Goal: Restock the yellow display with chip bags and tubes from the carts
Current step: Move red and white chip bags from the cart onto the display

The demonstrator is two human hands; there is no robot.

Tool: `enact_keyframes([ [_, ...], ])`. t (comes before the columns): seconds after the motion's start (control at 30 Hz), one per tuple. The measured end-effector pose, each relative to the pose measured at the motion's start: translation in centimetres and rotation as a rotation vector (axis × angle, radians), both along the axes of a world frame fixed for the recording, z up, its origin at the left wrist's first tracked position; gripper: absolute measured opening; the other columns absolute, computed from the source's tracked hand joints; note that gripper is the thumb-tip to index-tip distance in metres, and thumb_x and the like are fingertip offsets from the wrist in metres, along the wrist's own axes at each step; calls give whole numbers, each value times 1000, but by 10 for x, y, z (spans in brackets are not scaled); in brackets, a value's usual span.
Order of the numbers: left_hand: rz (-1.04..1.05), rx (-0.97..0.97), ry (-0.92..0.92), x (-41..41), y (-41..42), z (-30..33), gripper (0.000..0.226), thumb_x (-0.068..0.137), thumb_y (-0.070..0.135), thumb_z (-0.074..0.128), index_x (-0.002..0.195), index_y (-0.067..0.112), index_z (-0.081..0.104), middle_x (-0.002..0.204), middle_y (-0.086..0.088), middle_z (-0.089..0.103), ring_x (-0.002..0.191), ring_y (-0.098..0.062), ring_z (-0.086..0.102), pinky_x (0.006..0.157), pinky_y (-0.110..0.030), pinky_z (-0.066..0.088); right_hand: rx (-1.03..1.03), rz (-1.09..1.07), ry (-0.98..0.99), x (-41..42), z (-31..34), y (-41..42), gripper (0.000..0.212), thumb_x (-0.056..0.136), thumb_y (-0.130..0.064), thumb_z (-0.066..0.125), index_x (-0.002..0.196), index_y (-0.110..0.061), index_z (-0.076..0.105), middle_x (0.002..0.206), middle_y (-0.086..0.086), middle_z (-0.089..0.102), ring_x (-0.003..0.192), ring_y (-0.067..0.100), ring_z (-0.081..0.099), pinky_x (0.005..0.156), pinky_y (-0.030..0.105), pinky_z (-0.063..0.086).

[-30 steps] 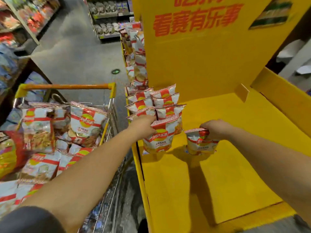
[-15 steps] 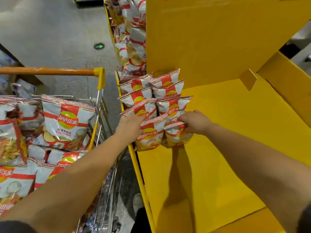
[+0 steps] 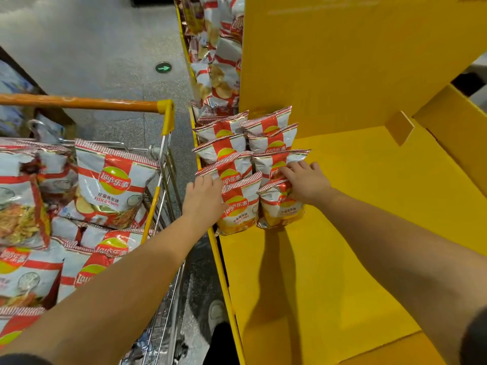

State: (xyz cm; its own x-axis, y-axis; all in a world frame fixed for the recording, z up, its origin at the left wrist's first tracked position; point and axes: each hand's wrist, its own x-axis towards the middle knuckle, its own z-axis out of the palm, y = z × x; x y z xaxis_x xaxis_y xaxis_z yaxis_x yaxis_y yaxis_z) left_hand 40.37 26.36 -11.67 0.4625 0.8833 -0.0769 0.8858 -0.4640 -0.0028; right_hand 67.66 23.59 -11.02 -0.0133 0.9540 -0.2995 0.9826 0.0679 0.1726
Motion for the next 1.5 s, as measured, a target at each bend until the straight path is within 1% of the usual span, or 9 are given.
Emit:
enact_keyframes([
  [0.17,64,10,-85,-4,-24,30,62,86,55,61,134,20,42,125,-5,45,116,-25,42,95,-38,36,29,-101,70,-8,29,-20,89,80,-50,71,150,-30,20,153,4,28,140,28,26,110,48,25],
  [0.4,361,-89,-535,-24,-93,66,44,88,40,62,124,16,56,121,-6,50,116,-26,45,97,-42,39,271,-292,640,-66,77,-76,57,89,-33,59,142,-20,41,144,6,43,134,26,38,109,46,32],
  [0.5,509,-134,-686,-42,-136,72,38,90,37,63,121,15,57,119,-5,51,114,-23,48,96,-40,42,215,-365,1062,-105,90,-106,42,93,-23,58,134,-15,51,127,1,54,117,15,50,92,28,43],
  [0.6,594,-154,-734,-63,-180,67,31,90,32,64,116,16,58,115,-2,52,112,-21,51,97,-40,44,140,-397,1185,-141,85,-136,30,95,-25,55,124,-17,56,112,-4,56,105,12,53,77,21,38],
  [0.83,724,-151,-730,-147,-254,63,16,92,28,60,104,19,57,102,4,51,94,-16,52,75,-28,37,-86,-289,1165,-226,61,-183,24,97,-24,54,120,-17,58,103,-3,58,96,13,53,73,21,32],
  [0.97,808,-147,-770,-213,-268,60,6,93,31,56,94,26,55,95,7,53,89,-12,55,78,-31,43,-172,-186,1044,-269,56,-188,21,97,-30,54,116,-22,60,104,-4,62,88,12,53,72,25,35],
  [1.17,917,-29,-657,-338,-251,73,18,94,22,54,110,15,59,108,0,54,99,-21,55,80,-34,45,-299,-57,939,-350,63,-168,25,94,-47,54,110,-28,55,90,-9,60,73,6,55,57,22,40],
  [1.4,664,-175,-146,-469,-177,84,47,88,16,56,133,27,47,136,-1,48,128,-30,46,99,-46,34,-404,57,820,-451,58,-125,67,85,-56,62,138,-19,44,137,0,51,112,18,55,89,33,47],
  [1.5,499,-271,0,-486,-145,92,58,87,14,56,142,18,39,140,-6,45,128,-29,43,96,-41,38,-436,54,775,-483,56,-110,77,83,-56,65,144,-19,37,147,3,43,124,24,51,99,38,45],
])
